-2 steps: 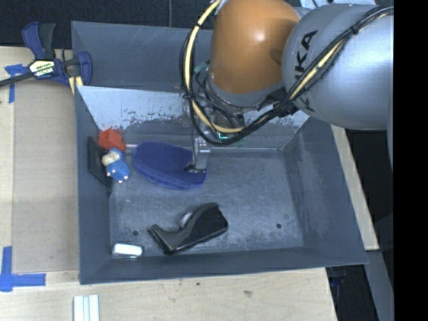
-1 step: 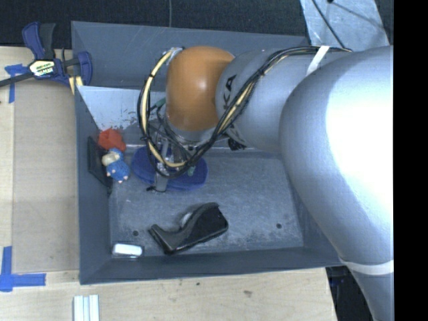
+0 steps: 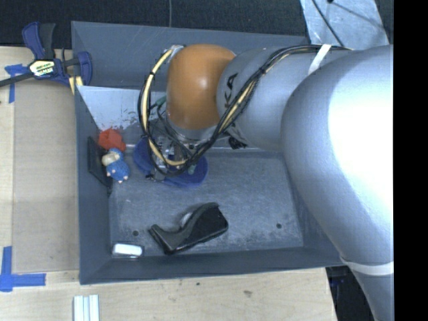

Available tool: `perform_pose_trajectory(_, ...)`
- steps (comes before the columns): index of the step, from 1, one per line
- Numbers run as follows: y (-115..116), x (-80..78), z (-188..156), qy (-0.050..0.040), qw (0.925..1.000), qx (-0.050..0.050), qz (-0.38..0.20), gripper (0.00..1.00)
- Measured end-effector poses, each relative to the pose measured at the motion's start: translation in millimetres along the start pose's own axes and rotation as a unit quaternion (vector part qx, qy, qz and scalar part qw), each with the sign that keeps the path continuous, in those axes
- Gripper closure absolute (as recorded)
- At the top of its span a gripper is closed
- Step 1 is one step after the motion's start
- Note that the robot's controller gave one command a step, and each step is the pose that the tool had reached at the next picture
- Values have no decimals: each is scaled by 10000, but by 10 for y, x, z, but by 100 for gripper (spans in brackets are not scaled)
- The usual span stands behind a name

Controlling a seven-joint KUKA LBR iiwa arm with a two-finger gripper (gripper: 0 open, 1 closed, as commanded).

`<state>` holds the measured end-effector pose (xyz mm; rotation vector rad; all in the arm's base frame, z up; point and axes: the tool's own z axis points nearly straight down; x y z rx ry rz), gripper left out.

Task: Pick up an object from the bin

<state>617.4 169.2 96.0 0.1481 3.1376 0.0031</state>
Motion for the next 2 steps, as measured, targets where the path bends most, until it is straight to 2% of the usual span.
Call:
perform_pose_trajectory(1,-282,344,-662,-16,10000,9,33,100)
perform_pose_trajectory(2,-424,548,-1306,-43,10000,-6,-9,100)
